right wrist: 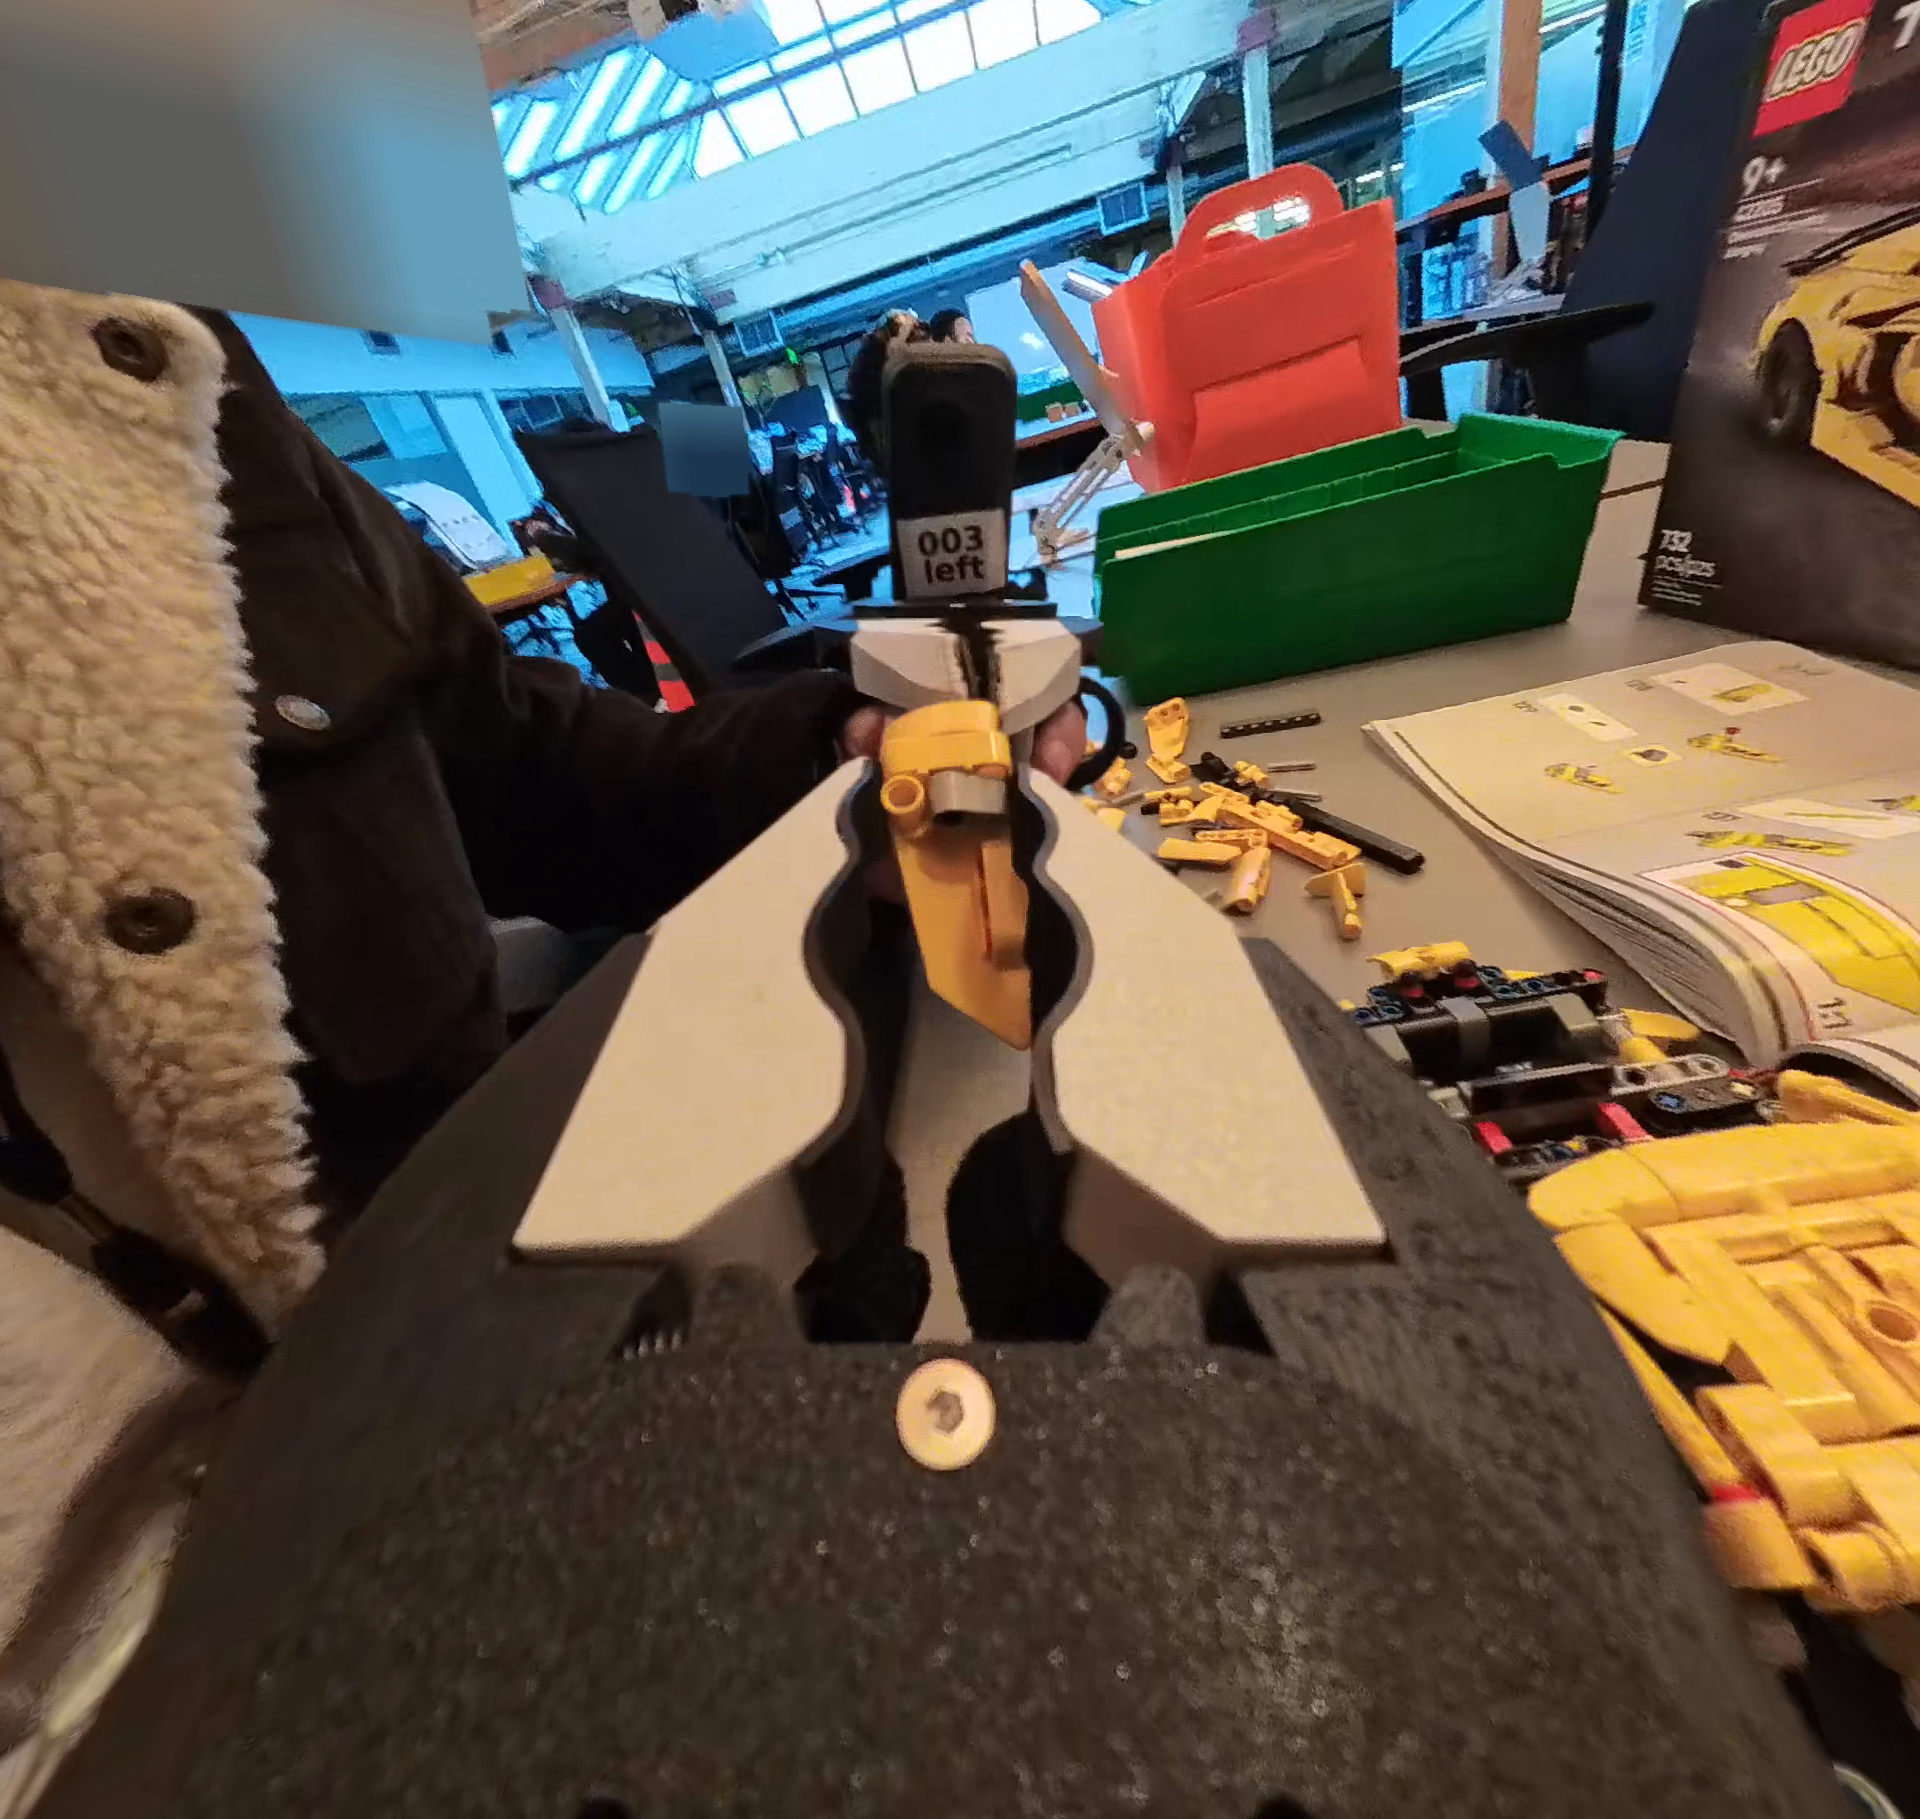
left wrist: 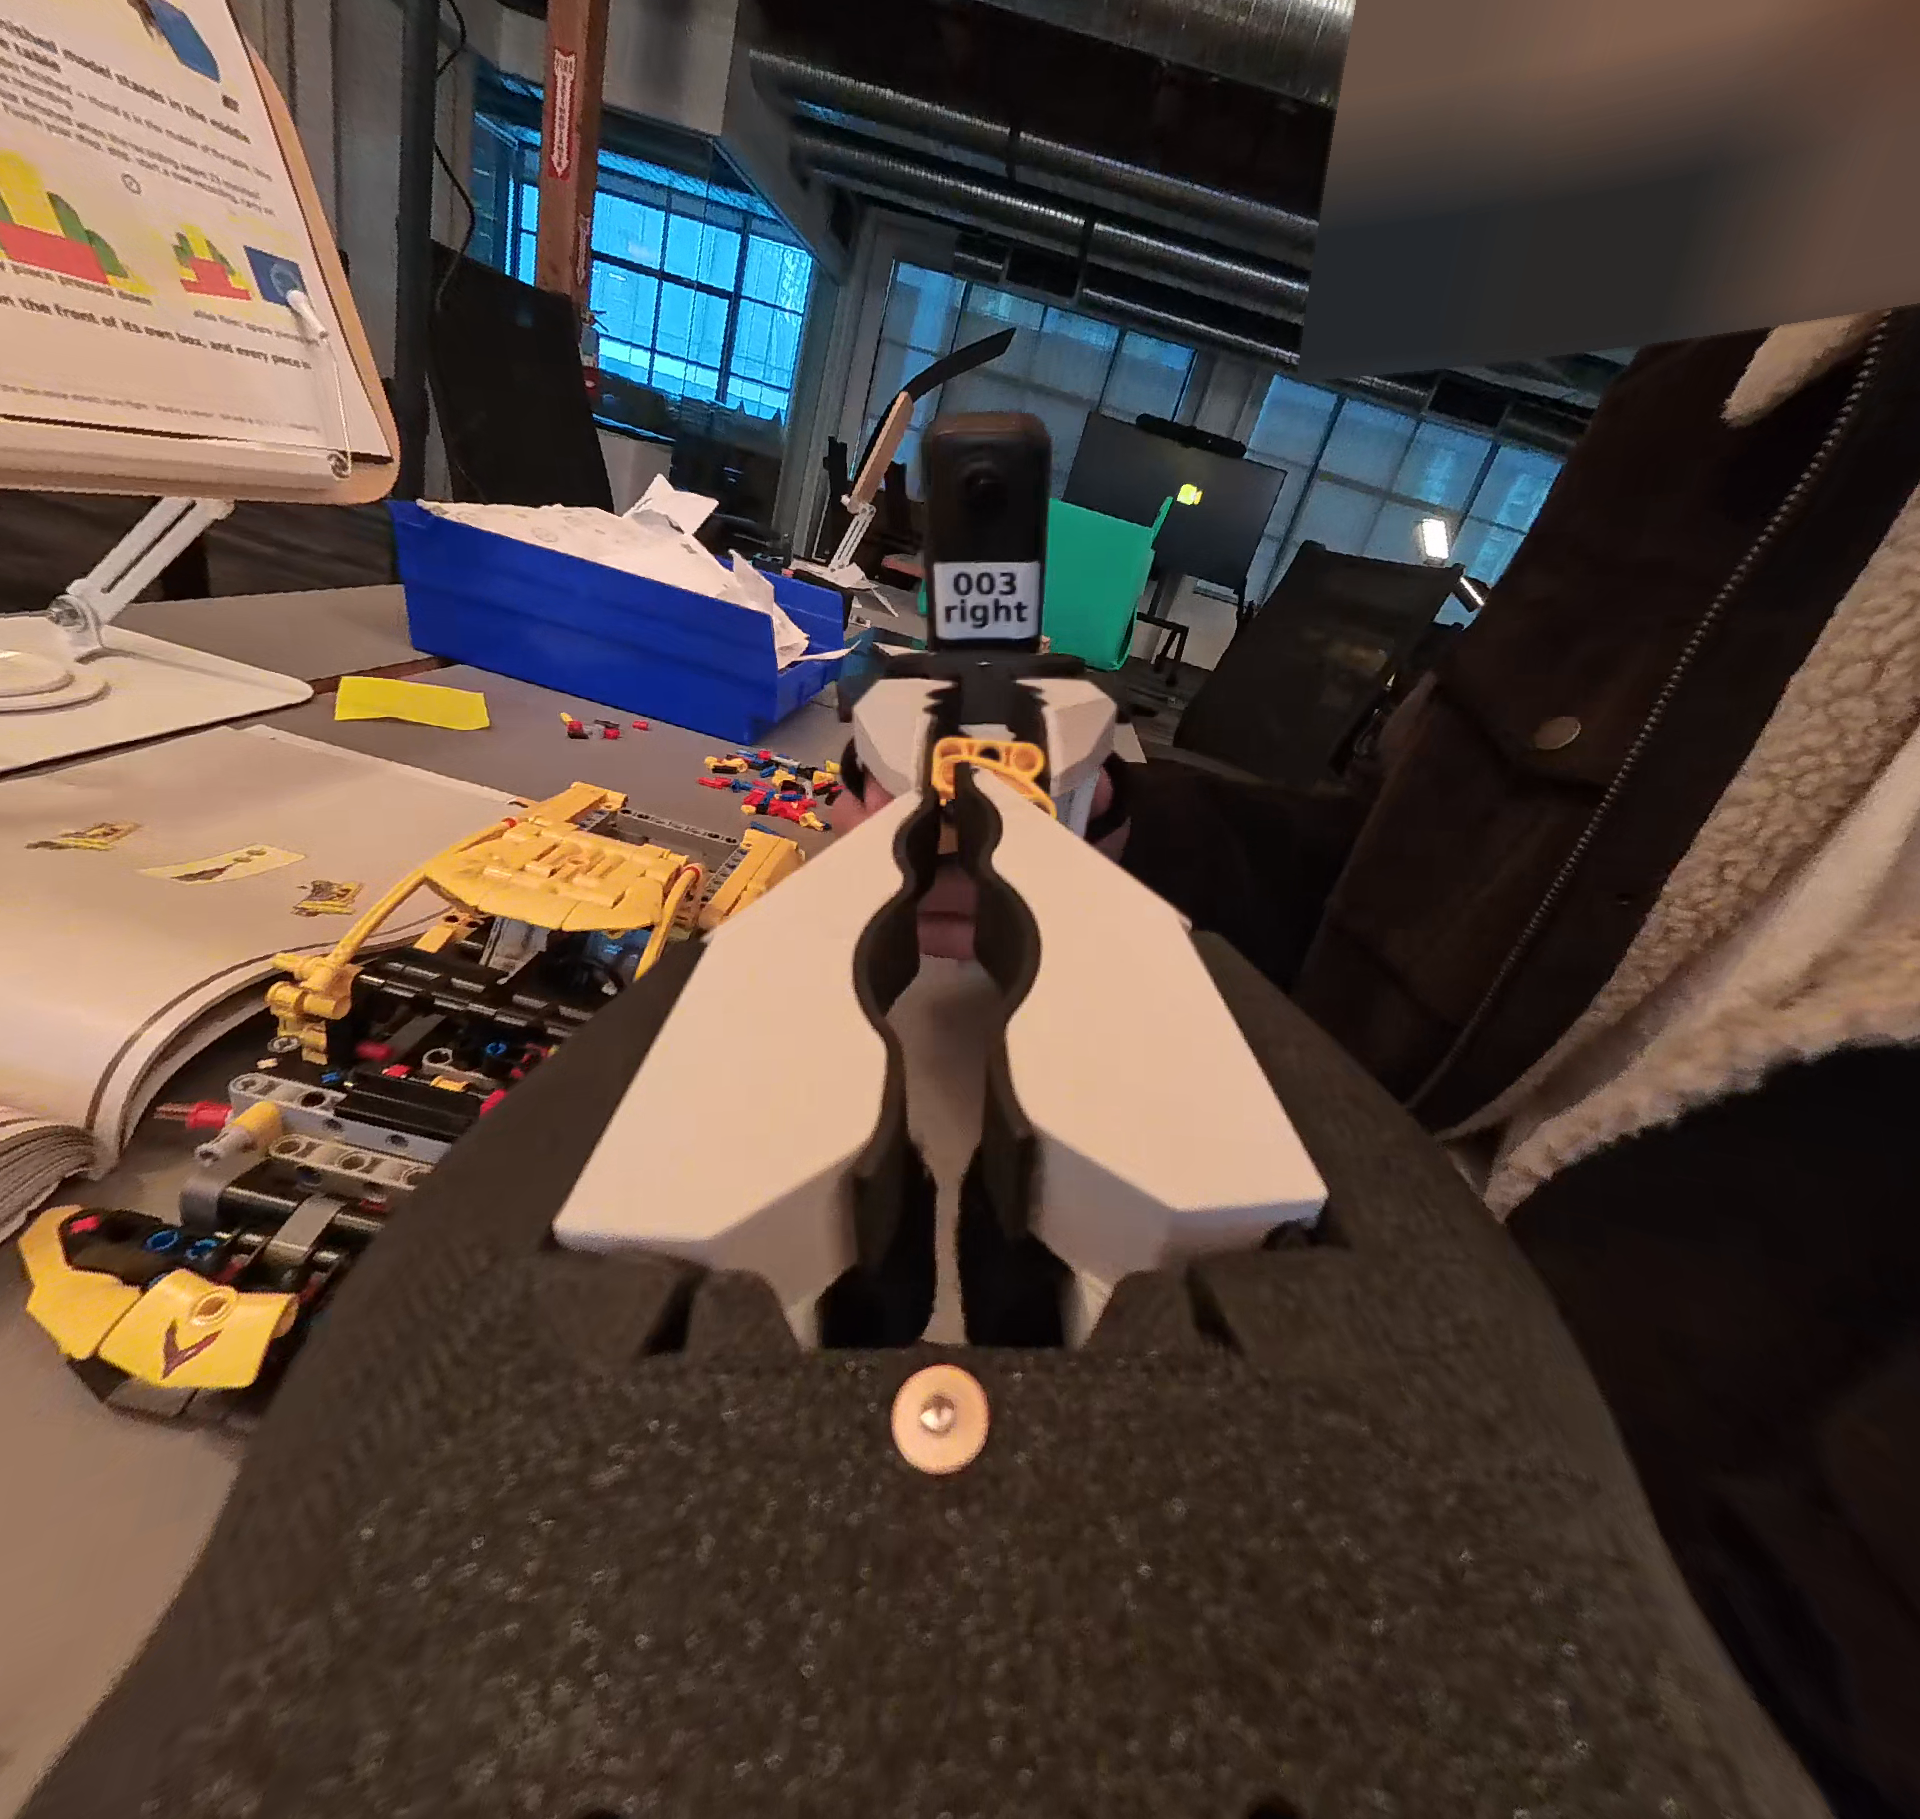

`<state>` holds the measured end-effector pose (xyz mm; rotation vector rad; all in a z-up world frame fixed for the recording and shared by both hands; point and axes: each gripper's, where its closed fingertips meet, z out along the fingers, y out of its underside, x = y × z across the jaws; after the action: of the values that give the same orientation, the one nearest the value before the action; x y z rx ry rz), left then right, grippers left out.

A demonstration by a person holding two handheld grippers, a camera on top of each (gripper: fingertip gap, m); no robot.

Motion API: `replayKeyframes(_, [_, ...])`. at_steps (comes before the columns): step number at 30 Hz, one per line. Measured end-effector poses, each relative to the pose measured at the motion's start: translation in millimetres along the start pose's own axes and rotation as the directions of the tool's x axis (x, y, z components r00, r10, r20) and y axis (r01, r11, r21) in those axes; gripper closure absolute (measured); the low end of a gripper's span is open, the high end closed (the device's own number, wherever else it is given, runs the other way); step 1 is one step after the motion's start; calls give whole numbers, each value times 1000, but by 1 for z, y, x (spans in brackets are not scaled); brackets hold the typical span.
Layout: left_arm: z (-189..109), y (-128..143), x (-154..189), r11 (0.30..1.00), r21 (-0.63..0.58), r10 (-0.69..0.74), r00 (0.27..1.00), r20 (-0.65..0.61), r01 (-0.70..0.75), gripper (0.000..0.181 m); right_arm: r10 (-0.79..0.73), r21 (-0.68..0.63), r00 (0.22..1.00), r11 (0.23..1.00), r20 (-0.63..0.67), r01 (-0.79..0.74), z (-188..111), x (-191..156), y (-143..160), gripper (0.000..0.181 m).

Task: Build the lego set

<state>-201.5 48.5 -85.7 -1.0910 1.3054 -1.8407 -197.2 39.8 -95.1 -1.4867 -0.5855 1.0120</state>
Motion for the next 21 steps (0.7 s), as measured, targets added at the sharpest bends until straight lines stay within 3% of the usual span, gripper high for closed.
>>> replayKeyframes(21, [5, -2, 2, 999, 25, 44, 999, 20, -44, 178, 43, -12, 999, 999, -9, -43, -3, 4, 5, 158])
